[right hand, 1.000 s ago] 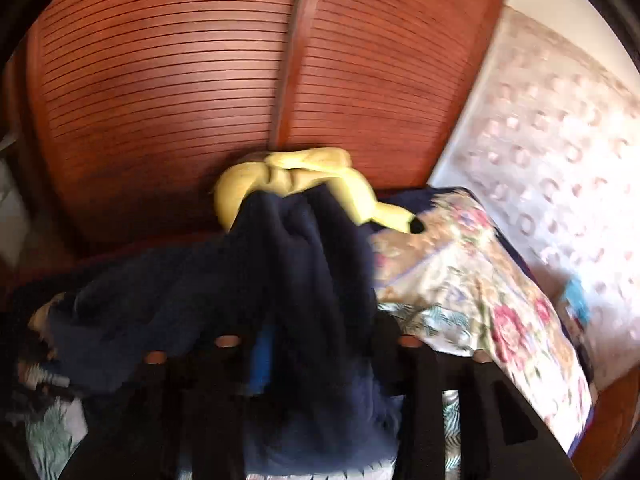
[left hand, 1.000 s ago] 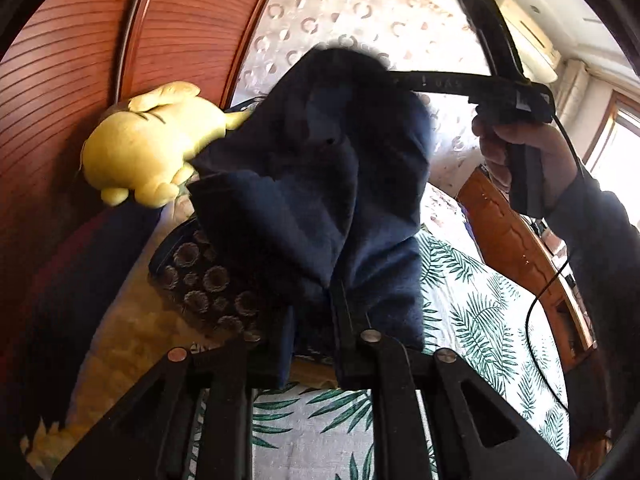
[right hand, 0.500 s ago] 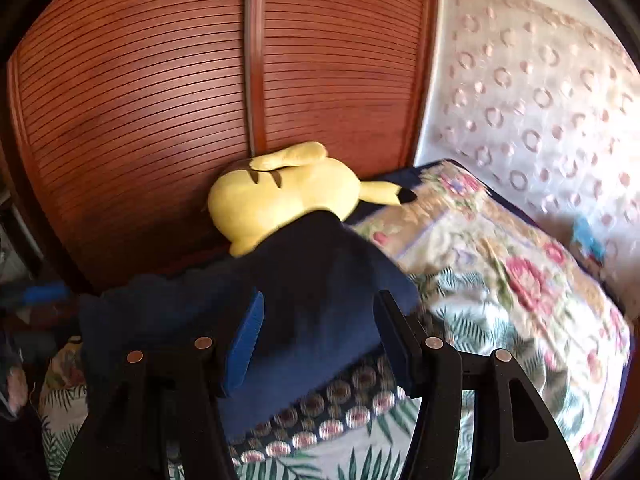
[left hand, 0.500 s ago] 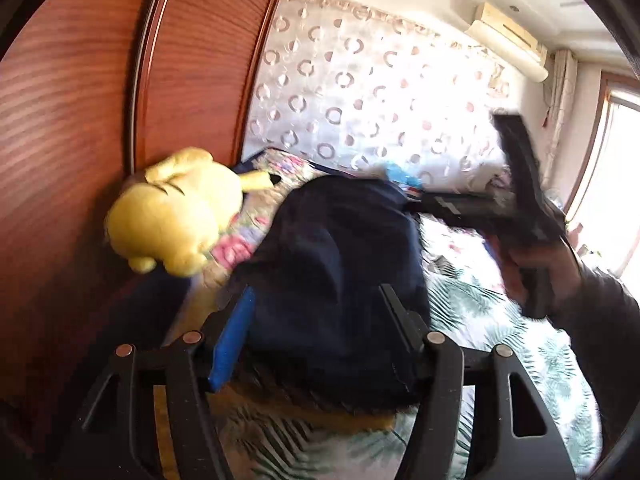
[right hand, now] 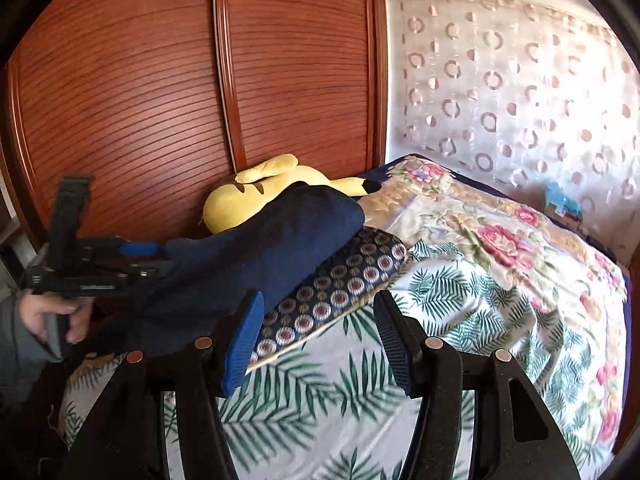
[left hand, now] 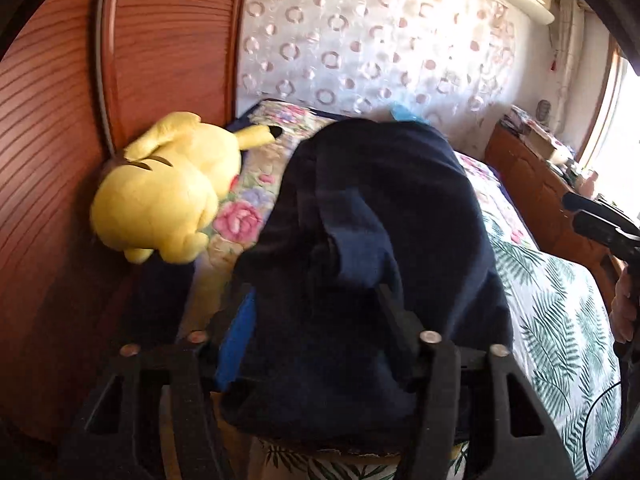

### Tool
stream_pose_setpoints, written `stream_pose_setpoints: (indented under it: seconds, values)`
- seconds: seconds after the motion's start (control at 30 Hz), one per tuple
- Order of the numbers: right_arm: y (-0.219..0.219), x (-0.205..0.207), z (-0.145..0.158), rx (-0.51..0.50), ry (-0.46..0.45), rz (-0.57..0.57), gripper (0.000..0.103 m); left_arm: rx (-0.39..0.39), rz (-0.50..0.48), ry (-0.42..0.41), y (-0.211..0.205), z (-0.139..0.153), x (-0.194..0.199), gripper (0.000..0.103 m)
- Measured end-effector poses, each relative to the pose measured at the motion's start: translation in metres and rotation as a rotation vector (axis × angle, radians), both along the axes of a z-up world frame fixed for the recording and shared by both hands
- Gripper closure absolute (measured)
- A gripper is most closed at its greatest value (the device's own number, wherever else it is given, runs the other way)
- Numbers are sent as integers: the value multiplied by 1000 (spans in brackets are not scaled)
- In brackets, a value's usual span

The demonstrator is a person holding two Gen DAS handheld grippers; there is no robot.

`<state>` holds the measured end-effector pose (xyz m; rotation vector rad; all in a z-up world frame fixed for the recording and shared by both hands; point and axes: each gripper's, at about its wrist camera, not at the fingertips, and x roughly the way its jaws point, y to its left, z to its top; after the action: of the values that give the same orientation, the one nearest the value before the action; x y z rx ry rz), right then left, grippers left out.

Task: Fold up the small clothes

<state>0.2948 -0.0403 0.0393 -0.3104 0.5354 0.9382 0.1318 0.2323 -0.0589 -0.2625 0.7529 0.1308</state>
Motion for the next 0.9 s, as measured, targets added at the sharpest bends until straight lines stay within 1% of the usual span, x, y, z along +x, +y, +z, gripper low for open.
stream_pose_setpoints:
  seconds: [0.03, 0.07, 0.1, 0.17, 0.3, 0.4, 0.5, 0.57, 0.63, 0.7, 0.73, 0.77, 0.8, 0.83, 0.9]
  values:
    - [-5, -5, 0, 6, -1, -3, 44, -5, -17, 7, 0, -2, 0, 56]
    - [-8, -10, -2, 12, -1, -5, 44, -7, -25, 10, -1, -2, 1, 73]
    - [-12, -16, -2, 17, -1, -9, 44, -13, -41, 10, -2, -2, 1, 83]
    - [-19, -27, -5, 30, -2, -17, 44, 4, -50, 7, -3, -1, 0, 91]
    - [-35, -47, -10, 51, 0, -40, 44, 52, 8, 24, 3, -1, -4, 91]
    - [-48, -64, -12, 67, -2, -61, 44, 91, 11, 16, -3, 2, -11, 89]
    - [-60, -79, -12, 80, -8, -92, 44, 132, 24, -7, -9, 8, -20, 80]
    - [-66, -89, -12, 87, -11, -110, 44, 156, 24, -30, -14, 14, -28, 66]
    - [-72, -100, -11, 89, -21, -136, 44, 168, 14, -64, -21, 22, -37, 60]
    - [-77, -113, -11, 94, -27, -158, 44, 183, 2, -91, -30, 30, -45, 58]
    - [-79, -118, -11, 96, -31, -171, 44, 191, -5, -102, -36, 34, -49, 50]
    - [-82, -124, -11, 97, -35, -187, 44, 192, -14, -115, -41, 37, -53, 38]
    - [-84, -129, -11, 96, -38, -200, 44, 185, -29, -132, -47, 41, -57, 30]
    - [-86, -134, -9, 95, -40, -214, 44, 174, -52, -149, -54, 45, -62, 20]
    - [-91, -143, -8, 97, -43, -241, 44, 189, -78, -177, -69, 54, -70, 19]
